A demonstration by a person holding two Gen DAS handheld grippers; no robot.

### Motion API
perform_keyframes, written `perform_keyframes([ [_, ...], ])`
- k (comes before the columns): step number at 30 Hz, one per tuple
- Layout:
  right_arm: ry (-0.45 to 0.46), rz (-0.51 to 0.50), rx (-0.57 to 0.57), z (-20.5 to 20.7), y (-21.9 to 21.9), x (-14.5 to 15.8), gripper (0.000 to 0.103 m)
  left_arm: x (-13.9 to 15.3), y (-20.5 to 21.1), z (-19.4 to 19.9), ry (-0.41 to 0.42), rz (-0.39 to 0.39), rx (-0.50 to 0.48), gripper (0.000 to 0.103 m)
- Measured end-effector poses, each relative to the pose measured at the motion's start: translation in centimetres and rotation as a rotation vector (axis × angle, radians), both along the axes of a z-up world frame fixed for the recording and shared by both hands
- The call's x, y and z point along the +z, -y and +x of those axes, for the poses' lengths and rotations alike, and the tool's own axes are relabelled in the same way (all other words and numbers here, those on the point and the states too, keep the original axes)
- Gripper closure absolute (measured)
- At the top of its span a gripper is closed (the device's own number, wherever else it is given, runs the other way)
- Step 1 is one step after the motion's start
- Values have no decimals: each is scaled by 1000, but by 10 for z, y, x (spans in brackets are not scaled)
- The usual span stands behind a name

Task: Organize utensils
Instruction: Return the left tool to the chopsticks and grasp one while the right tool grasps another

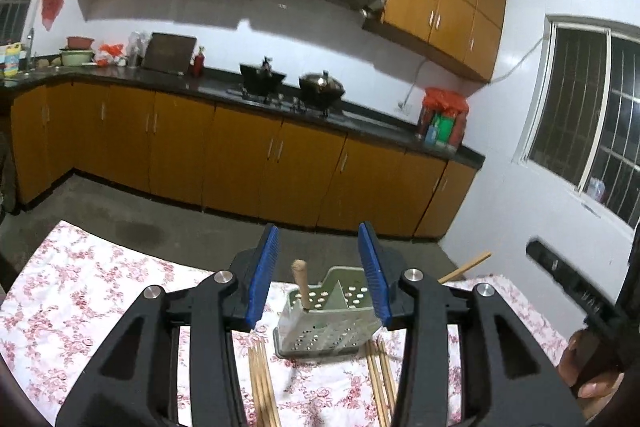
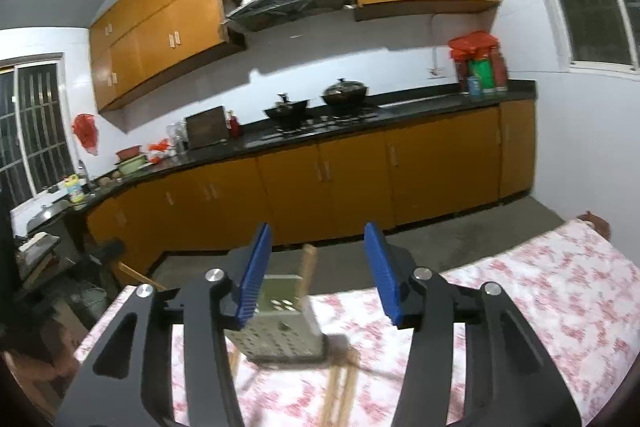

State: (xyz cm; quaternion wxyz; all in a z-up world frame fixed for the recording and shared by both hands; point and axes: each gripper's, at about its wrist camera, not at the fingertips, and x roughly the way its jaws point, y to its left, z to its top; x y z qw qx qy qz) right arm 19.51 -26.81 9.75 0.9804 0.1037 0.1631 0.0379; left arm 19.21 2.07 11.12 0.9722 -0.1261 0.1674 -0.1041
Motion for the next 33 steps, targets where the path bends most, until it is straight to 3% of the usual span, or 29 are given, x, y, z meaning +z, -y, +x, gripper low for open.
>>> perform_keyframes([
  [4,-145,-16,-48,1,17,-41,54,-6,-15,-19,12,0,55,60],
  [7,-274,-29,-32,8,16,-80,56,-30,-22,-26,-50,46,101,60],
  [13,-509,-42,100,10,-13,-166,82,-102,-28,-27,-247,122,116,60],
  [17,-563,-43,139,2,-27,-194,84,-141,-25,-32,-350,133,93,61],
  [21,-583,-53,155,-1,-38,-202,85,-168,-19,-39,-412,149,64,63],
  [26,-582,-80,156,-1,-39,-205,89,-186,-11,-44,-454,153,34,67],
  [33,-582,-100,72,3,-25,-207,95,-197,0,-47,-487,154,-18,74],
])
